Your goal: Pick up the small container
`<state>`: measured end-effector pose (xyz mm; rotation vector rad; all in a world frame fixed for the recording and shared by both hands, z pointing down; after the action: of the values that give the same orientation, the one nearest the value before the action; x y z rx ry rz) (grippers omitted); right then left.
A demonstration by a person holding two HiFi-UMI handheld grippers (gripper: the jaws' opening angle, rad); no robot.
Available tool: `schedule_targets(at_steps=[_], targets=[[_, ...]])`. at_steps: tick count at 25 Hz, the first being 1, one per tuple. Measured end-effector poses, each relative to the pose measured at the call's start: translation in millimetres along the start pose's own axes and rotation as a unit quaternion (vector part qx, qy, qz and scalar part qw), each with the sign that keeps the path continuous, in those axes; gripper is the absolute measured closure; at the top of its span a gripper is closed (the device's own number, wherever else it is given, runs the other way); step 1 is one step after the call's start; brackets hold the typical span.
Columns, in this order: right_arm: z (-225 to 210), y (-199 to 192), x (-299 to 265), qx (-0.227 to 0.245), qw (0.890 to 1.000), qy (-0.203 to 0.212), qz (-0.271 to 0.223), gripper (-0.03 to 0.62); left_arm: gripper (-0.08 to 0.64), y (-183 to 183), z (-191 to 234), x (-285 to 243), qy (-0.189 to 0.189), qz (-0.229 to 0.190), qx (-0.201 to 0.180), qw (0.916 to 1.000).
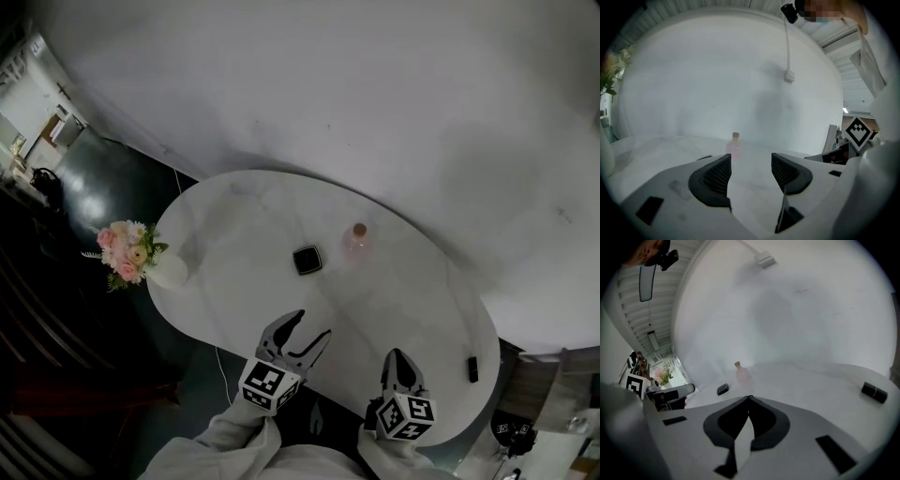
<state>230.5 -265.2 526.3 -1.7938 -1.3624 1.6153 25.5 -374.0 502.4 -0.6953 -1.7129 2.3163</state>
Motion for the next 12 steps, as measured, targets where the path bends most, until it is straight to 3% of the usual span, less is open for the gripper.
schedule_targets(at_steps=[12], targets=[[24.6,14.1,-10.8,-0.006,0.999,-0.046,-0.024,0.541,0.31,34.7,42.7,-49.5,-0.08,0.024,-0.044,0.9956]])
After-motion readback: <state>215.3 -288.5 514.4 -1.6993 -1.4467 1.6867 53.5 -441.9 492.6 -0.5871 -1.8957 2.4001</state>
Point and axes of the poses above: the fingertips, and each gripper's own axes: x backward along the fingers, z to its left, y out of its top, the point moved 6 cm from there along x, backward along the fingers, and after that the axes turned 11 degrees about -y, right-handed, at the moved point
